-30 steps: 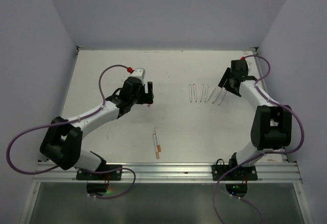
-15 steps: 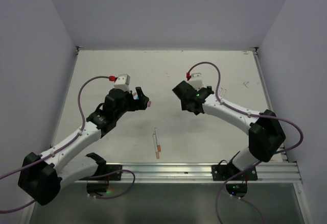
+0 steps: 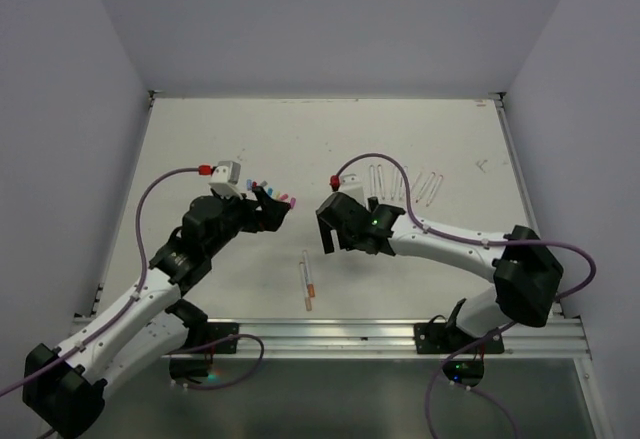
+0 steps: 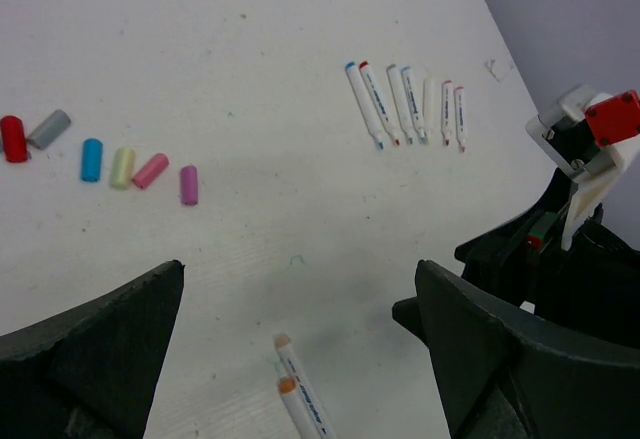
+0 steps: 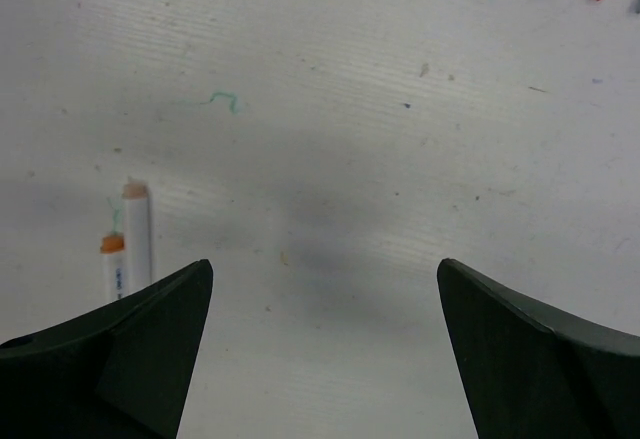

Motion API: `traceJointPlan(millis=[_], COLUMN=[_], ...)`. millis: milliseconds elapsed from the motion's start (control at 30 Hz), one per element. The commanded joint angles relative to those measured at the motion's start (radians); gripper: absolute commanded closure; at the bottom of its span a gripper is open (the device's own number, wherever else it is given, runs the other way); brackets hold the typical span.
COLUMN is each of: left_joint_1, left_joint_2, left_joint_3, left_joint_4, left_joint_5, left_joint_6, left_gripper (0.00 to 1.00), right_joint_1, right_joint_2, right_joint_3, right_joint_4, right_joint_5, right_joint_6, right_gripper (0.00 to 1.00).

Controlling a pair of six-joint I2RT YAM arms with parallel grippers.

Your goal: Open the pen caps

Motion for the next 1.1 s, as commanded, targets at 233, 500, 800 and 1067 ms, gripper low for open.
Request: traceJointPlan(millis=[233, 500, 800, 1067], left_joint_1=[0.003, 0.005, 0.005, 0.005], left_joint_2=[0.074, -0.034, -0.041, -0.057], left_joint_3=[0.000, -0.089, -0.106, -0.090], left_joint_4=[-0.040, -0.062, -0.102, -0.157], left_joint_5=[0.098, 0.055, 0.023, -0.040], left_joint_6=[-0.064, -0.077, -0.091, -0.111], left_gripper=[0.00, 0.00, 0.00, 0.00], right_joint_1=[0.105, 0.139, 0.170, 0.191], right_joint_2=[0.263, 0.327, 0.347, 0.359], right_joint_3=[0.200, 0.220, 0.209, 0.171], right_joint_4=[0.048, 0.070, 0.098, 0.121], right_joint_5=[-0.116, -0.121, -0.127, -0.112], right_joint_6=[0.048, 0.055, 0.085, 0.123], right_gripper=[0.17, 0.49, 0.50, 0.64])
